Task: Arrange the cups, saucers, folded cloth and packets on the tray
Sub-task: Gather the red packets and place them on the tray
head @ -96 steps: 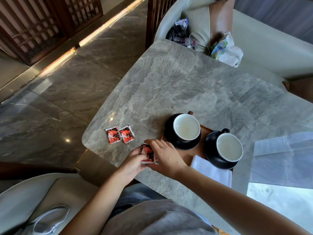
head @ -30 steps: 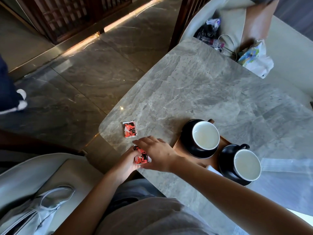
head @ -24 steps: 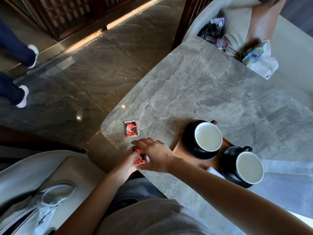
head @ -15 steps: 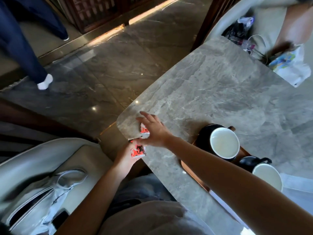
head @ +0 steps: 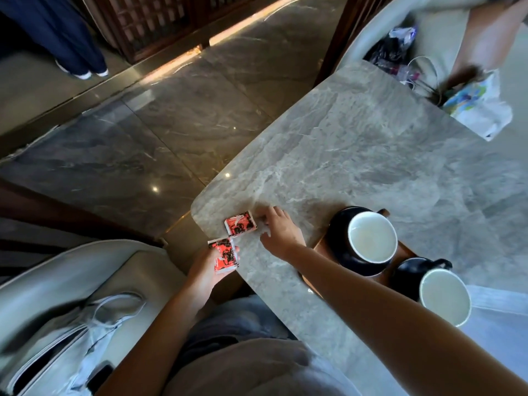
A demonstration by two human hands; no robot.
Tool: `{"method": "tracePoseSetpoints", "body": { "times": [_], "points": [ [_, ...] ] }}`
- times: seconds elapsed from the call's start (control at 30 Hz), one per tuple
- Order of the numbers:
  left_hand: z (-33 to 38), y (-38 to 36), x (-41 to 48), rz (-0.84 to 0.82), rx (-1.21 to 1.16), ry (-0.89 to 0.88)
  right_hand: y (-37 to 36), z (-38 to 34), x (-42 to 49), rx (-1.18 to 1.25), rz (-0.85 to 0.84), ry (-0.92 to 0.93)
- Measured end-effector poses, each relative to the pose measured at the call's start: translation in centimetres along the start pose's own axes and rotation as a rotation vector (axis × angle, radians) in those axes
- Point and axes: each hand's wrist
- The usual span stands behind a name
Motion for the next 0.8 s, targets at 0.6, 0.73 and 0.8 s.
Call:
{"method": "tracePoseSetpoints", "body": {
  "times": [0.6, 0.73, 0.8],
  "points": [
    [-0.3, 1.0, -1.3, 0.045, 0.085, 0.014, 1.4, -0.1, -1.9, 0.228, -0.002, 0.053],
    [-0.6, -0.5, -1.0, -0.002, 0.088, 0.042, 3.7, 0.9, -3.3, 0.421, 0.026, 0.075],
    [-0.7, -1.9, -0.9, -0.025, 0.1, 0.063, 4.9, 1.0, -4.1, 0.566, -0.014, 0.057]
  ]
}}
Point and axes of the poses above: each hand's wrist, its own x-axis towards the middle knuckle, its own y-axis out of the back of the hand, z = x × y, and after that the axes turned 3 degrees about y, right-handed
